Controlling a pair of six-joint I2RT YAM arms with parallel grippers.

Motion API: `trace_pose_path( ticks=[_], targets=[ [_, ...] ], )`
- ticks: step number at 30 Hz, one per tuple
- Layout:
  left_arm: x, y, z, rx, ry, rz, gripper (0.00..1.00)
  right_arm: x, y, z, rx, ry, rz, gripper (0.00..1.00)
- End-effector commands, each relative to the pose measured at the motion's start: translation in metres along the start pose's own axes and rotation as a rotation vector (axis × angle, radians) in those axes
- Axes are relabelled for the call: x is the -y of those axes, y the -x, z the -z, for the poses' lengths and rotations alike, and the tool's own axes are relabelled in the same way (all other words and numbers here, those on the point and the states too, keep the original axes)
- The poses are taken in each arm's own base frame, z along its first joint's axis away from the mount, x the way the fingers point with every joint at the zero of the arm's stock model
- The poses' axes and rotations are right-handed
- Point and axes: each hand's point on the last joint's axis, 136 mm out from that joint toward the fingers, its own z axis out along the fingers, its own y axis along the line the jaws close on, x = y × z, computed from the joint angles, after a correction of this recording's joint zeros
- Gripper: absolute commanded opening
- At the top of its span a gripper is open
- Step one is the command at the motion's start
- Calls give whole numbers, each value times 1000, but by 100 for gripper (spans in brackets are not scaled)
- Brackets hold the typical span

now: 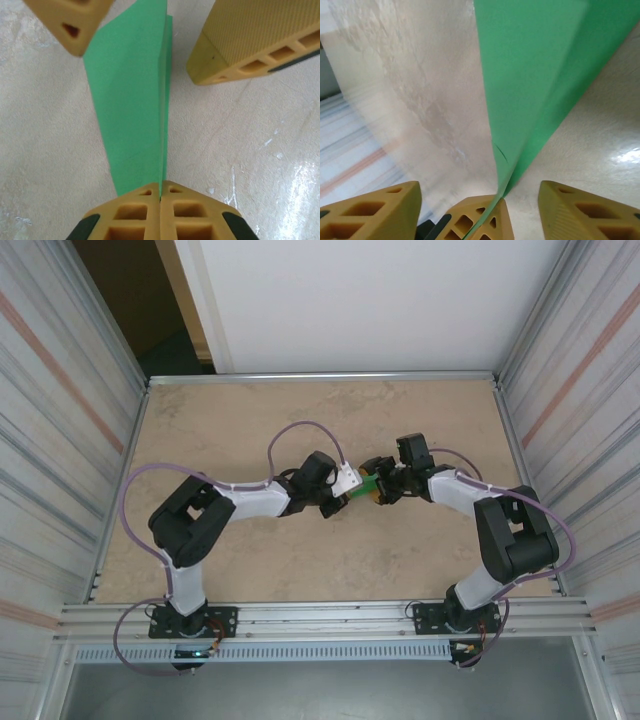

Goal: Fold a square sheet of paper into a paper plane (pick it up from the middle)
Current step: Fold the wing for the fifth time at the center of the table.

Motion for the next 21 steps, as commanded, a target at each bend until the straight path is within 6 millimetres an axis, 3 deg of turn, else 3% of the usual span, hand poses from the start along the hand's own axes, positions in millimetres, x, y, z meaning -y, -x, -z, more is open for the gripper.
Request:
trace_pose_path(
  ticks=[1,11,21],
  targets=[
    [4,-6,-5,-11,-47,37,4,1,14,14,61,-28,58,66],
    [10,-3,-7,-76,-207,222,0,14,35,31,137,-53,256,70],
    [9,8,-6,-128,-394,540,0,17,29,37,117,-27,490,70]
  ],
)
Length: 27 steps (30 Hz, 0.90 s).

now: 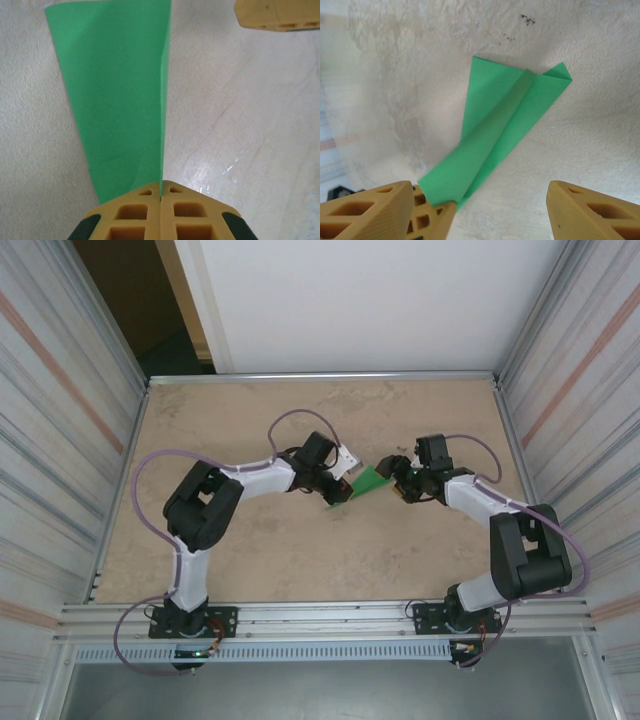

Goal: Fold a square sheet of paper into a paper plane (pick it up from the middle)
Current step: Fold the wing for the fifth time at the center of the table.

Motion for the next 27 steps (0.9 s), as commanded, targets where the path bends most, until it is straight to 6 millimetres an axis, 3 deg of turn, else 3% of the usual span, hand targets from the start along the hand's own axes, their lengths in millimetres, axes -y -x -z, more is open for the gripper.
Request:
trace_pose_path(
  ticks=[1,11,12,27],
  targets=[
    [13,-5,-2,-51,-129,172,0,0,-7,0,-29,25,132,70],
    [17,10,2,-38,-238,352,0,0,-25,-24,-143,50,180,72],
    [12,1,-6,-64,-238,381,0,2,-27,-26,-150,45,182,72],
    [3,-2,-17,-96,-289,554,0,5,-25,-49,-191,13,196,71]
  ],
)
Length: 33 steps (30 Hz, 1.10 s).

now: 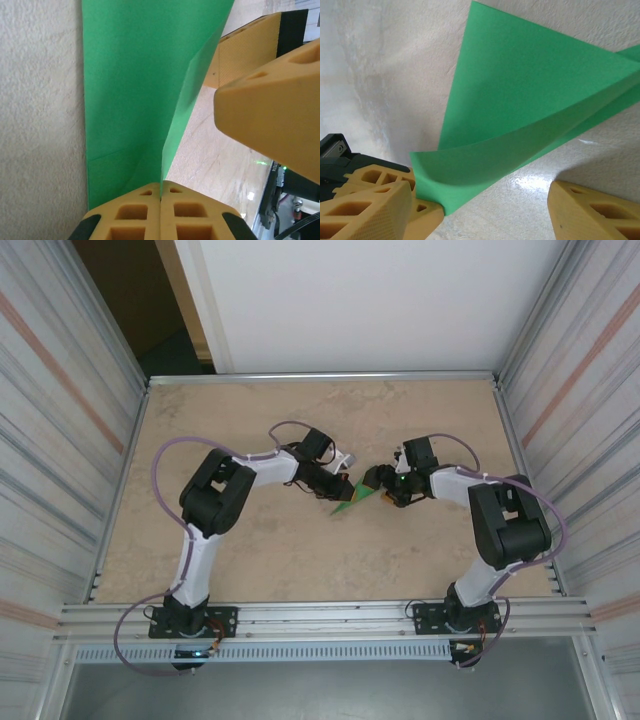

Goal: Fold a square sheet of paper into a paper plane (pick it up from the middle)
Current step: Fold the wing for the fifth time at the center of the table.

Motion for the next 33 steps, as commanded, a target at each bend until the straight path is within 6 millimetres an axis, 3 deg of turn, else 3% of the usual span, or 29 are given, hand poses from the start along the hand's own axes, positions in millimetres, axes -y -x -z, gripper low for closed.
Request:
trace_pose_path(
  ticks=[1,22,33],
  targets=[
    [3,7,0,-1,-51,67,0,-3,4,-4,-6,1,33,71],
    [0,7,3,20,-82,117,6,37,-2,-32,-68,-233,-76,60],
    [12,8,25,77,-34,60,25,57,-11,-47,-123,-347,-134,60]
  ],
)
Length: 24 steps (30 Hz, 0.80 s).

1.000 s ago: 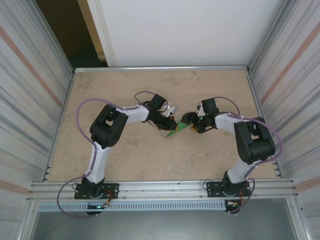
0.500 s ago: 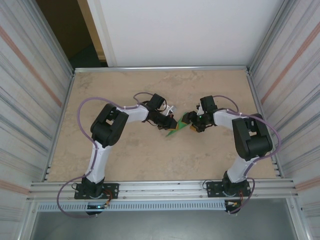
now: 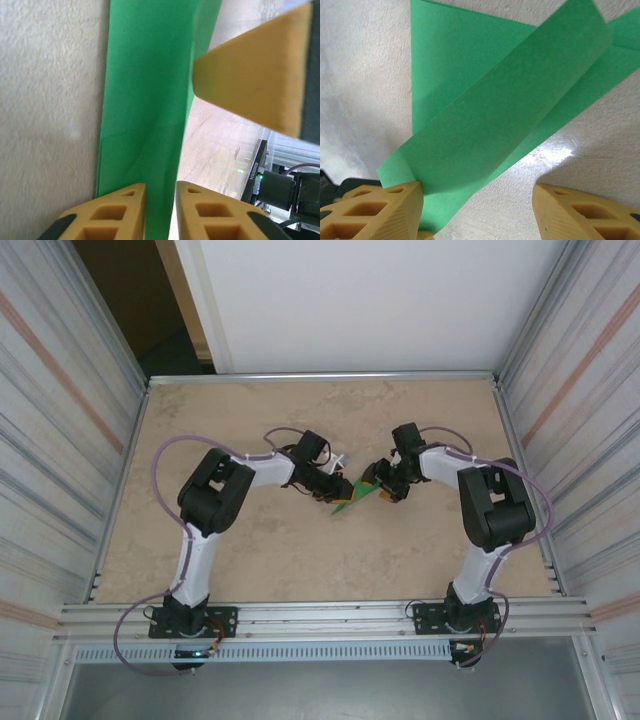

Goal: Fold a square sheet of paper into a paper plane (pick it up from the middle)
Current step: Fold the wing for the fifth time at the center of the table.

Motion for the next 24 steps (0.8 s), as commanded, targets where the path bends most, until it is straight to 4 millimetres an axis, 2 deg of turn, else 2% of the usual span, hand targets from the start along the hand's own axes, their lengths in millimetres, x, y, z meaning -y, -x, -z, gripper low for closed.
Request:
trace_pose_path(
  ticks=[1,4,9,14,24],
  targets=[
    [20,10,23,61,6,-65,26,42,-6,-43,-15,-154,-16,60],
    [22,10,28,79,29,-80,30,42,-5,-43,-12,-162,-18,61],
    [10,7,32,94,102,-80,37,43,-3,-42,-7,-173,-20,61],
    [2,3,31,108,173,-110,53,44,-4,-43,-14,-181,-21,63],
    [-5,-3,19,69,267,-152,57,47,-5,-44,-21,-200,-34,64]
  ],
)
